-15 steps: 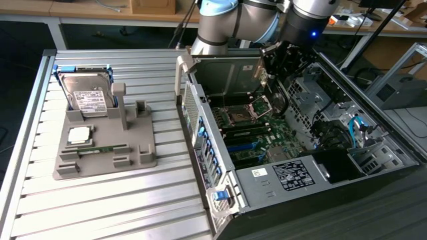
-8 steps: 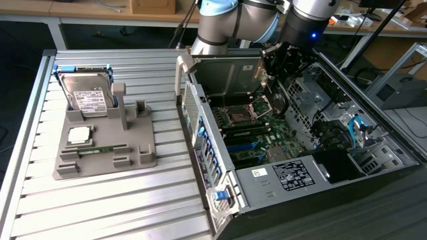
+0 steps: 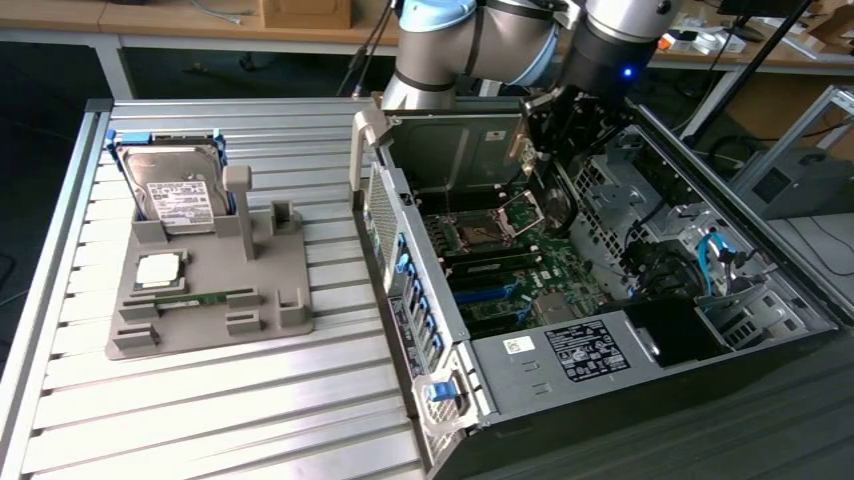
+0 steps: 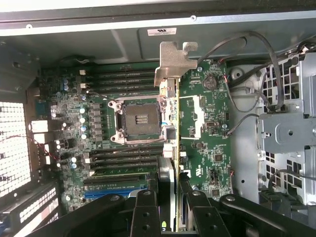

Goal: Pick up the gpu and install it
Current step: 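Pick up the gpu and move the gpu toward the slot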

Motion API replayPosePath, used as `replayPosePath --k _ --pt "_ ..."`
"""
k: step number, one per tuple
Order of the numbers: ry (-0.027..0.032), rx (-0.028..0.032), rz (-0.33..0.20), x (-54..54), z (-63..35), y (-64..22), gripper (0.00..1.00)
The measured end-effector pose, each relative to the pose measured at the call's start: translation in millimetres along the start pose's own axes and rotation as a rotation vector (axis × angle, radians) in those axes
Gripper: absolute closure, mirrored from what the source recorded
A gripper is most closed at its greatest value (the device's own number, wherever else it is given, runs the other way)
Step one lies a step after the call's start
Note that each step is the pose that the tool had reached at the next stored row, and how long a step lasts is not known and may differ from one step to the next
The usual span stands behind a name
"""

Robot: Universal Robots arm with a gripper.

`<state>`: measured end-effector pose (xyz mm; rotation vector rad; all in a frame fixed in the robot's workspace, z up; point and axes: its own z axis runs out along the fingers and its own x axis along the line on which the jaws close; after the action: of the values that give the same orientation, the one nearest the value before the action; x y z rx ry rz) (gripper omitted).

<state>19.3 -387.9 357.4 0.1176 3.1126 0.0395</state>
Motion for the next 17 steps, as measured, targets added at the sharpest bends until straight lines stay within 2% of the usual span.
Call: replayPosePath --k 17 --pt "0.0 0.0001 0.0 -2.9 3.9 0.1 0.73"
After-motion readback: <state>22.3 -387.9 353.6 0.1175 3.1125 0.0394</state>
